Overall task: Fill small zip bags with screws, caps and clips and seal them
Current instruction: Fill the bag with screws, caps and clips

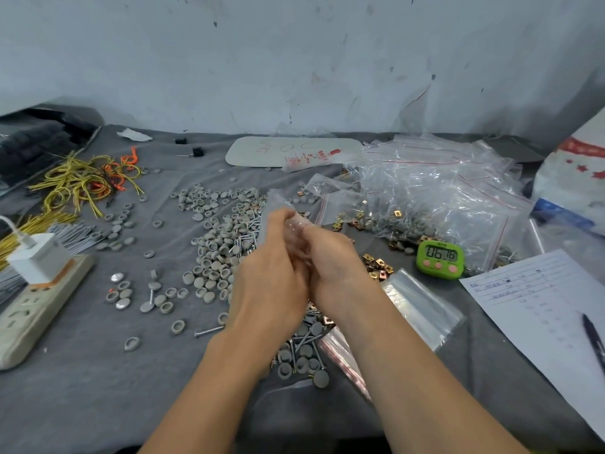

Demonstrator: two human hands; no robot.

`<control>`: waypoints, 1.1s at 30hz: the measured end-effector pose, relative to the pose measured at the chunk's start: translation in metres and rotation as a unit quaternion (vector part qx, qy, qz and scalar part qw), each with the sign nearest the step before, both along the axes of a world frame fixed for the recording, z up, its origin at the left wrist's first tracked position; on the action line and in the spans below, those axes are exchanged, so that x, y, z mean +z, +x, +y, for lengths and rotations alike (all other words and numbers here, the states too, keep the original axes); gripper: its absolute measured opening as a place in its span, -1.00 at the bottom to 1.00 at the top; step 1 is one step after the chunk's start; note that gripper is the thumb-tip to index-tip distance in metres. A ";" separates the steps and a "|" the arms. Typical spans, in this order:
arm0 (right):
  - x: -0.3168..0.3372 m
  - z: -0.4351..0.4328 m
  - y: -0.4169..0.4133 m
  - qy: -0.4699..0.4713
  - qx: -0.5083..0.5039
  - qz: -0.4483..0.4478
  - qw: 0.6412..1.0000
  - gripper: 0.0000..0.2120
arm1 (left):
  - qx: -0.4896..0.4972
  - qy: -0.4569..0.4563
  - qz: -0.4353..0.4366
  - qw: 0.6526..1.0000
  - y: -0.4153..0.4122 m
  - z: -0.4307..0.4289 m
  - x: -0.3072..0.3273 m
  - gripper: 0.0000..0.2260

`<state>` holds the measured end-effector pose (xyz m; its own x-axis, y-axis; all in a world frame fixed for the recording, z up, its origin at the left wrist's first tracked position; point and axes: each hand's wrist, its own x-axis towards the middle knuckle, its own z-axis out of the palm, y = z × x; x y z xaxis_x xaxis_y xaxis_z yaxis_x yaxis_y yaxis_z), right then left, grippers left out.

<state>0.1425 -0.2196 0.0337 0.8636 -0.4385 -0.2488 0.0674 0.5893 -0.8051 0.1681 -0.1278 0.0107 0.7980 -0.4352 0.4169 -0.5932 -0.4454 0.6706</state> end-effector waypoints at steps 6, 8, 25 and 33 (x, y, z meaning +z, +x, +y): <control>-0.003 0.001 0.001 -0.148 0.073 0.041 0.985 -0.72 | -0.012 0.044 -0.028 0.999 0.013 0.014 0.001 -0.30; -0.001 0.001 -0.002 -0.163 0.089 0.032 0.982 -0.66 | 0.000 0.094 -0.113 0.989 0.019 0.021 0.001 -0.13; 0.004 0.015 -0.005 -0.165 0.228 -0.006 0.960 -0.69 | -0.020 0.137 -0.232 0.963 0.022 0.048 0.003 -0.50; 0.003 -0.011 -0.012 -0.645 -0.023 0.239 0.726 -0.74 | 0.107 0.156 -0.119 0.975 0.045 0.058 0.006 -0.41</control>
<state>0.1305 -0.2303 0.0367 0.7908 -0.5984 0.1289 -0.4047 -0.6690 -0.6234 0.2134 -0.0700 0.0167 0.7812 -0.4042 0.4758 -0.5867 -0.7359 0.3380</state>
